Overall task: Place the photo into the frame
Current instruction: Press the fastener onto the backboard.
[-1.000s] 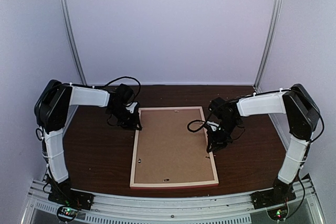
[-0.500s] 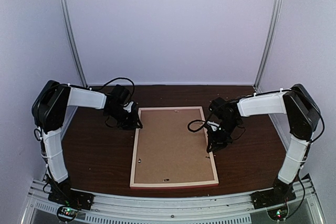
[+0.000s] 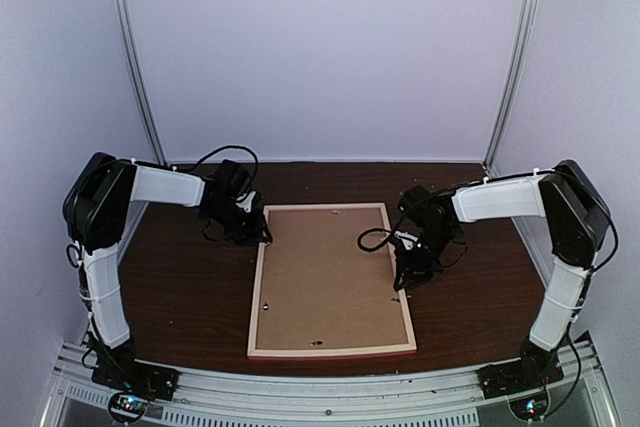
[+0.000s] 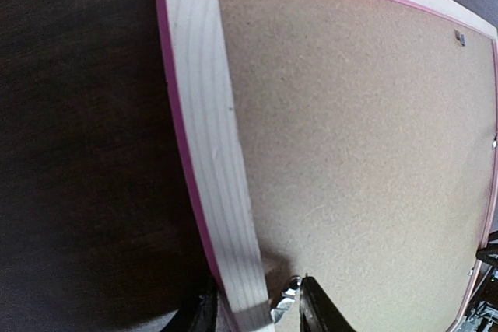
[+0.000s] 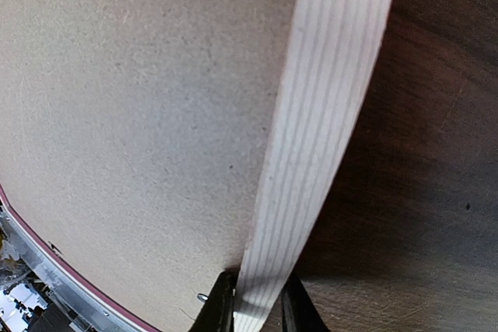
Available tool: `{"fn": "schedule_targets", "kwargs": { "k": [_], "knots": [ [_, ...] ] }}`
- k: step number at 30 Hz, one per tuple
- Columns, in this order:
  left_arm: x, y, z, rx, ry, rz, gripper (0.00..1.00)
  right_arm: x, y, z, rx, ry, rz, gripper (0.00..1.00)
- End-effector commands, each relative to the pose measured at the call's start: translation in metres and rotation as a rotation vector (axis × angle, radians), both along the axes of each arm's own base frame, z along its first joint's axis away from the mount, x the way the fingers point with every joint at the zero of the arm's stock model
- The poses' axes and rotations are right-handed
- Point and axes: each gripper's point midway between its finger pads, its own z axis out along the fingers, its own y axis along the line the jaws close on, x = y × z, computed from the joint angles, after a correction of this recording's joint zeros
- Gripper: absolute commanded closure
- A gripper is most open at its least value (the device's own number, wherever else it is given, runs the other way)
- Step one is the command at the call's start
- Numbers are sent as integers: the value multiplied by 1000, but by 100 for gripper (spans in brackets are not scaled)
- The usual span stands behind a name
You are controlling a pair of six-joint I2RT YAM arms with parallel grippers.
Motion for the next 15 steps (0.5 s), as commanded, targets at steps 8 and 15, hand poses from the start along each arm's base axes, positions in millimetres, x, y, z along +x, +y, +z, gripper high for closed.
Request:
{"fn": "schedule_targets", "kwargs": {
  "k": [8, 15],
  "knots": [
    [-31, 18, -33, 126, 81, -69, 58, 19, -7, -42, -71, -70, 42, 92],
    [-35, 28, -31, 239, 55, -110, 59, 17, -7, -45, -70, -63, 39, 92]
  ]
}}
